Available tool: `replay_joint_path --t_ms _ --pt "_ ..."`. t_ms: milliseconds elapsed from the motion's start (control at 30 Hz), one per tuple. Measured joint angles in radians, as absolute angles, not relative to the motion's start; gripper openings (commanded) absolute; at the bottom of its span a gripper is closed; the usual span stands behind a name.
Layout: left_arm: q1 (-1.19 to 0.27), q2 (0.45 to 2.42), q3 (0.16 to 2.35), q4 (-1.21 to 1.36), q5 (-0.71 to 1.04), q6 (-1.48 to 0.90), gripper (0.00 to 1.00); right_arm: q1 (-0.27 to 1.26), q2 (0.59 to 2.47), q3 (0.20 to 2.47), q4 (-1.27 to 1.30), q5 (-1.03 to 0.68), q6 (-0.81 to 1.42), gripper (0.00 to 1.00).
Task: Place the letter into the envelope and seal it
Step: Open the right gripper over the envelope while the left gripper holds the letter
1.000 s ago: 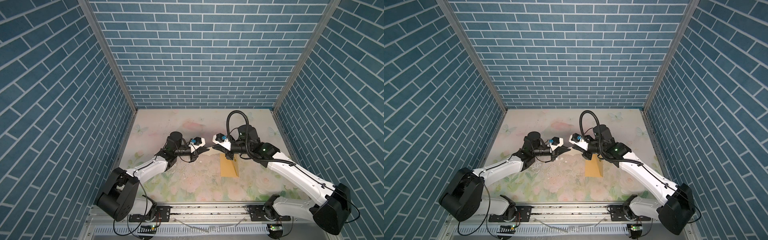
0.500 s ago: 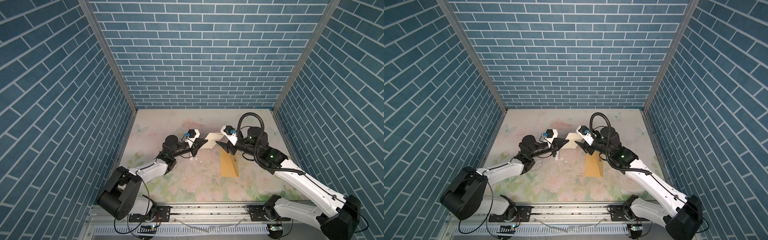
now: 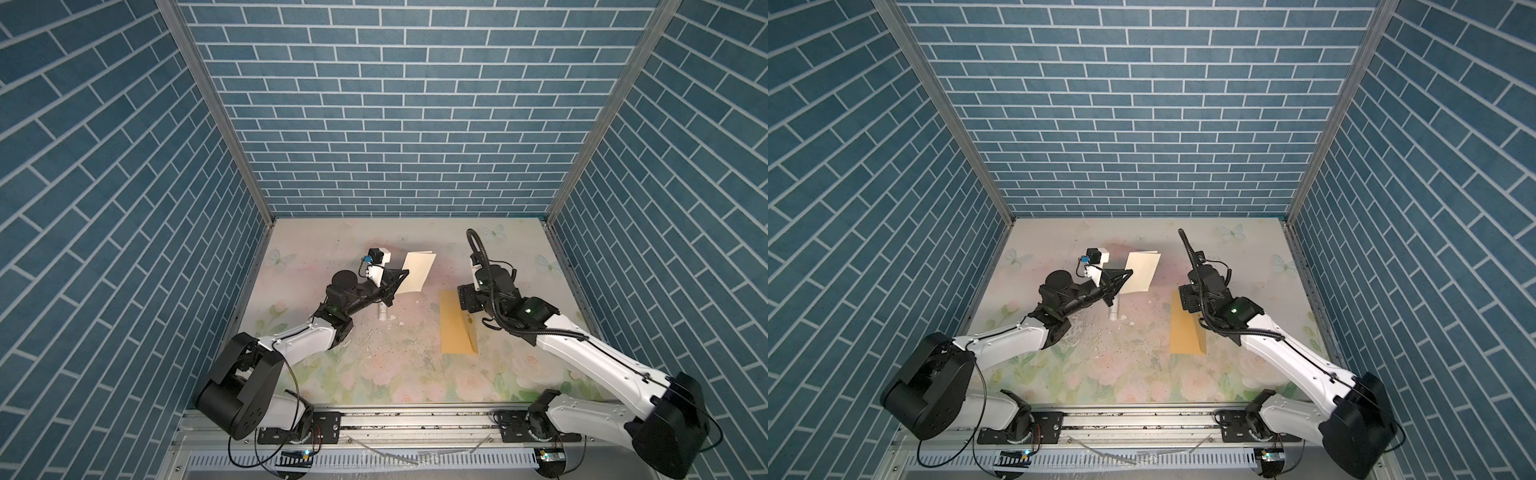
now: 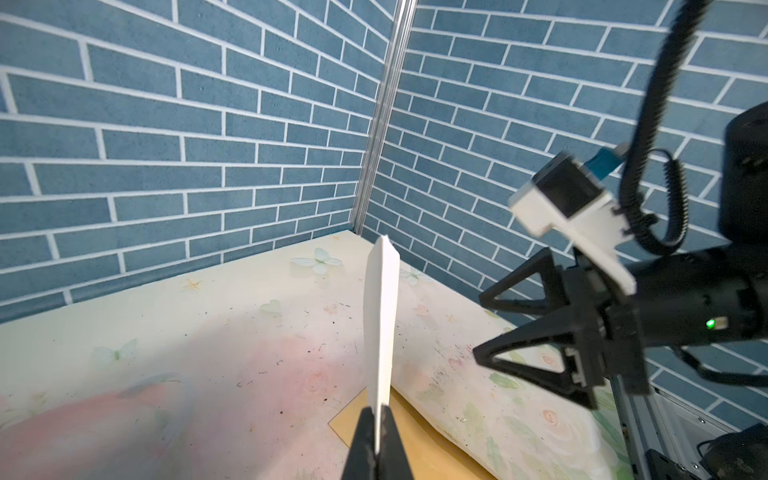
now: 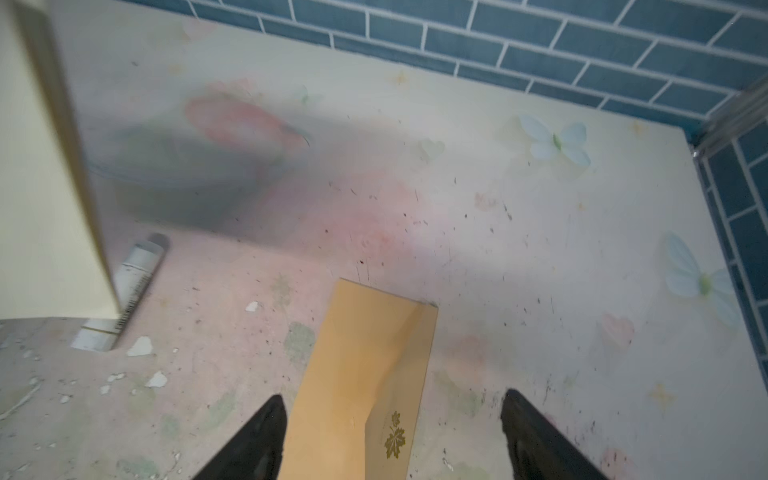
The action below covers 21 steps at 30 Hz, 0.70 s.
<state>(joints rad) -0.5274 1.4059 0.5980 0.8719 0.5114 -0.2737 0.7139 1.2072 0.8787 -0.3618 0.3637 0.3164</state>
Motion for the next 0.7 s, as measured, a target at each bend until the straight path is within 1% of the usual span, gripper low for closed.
replay_joint_path --t_ms 233,367,500,600,700 --pt "-0.548 1.453 0.6 0.873 0.485 -0.305 0.0 0.742 1.424 0.88 -0.409 0.418 0.484 0.83" --pt "-0.554 1.455 0.6 0.874 0.475 -0.315 0.0 0.751 1.519 0.881 -0.411 0.437 0.543 0.77" --pt "-0.555 1.455 0.6 0.874 0.466 -0.324 0.0 0.752 1.586 0.886 -0.413 0.462 0.577 0.64" --pt "-0.555 1.455 0.6 0.874 0.466 -0.326 0.0 0.752 1.605 0.886 -0.411 0.474 0.597 0.49" --pt "-0.555 1.455 0.6 0.873 0.464 -0.329 0.0 0.752 1.611 0.886 -0.407 0.478 0.608 0.39"
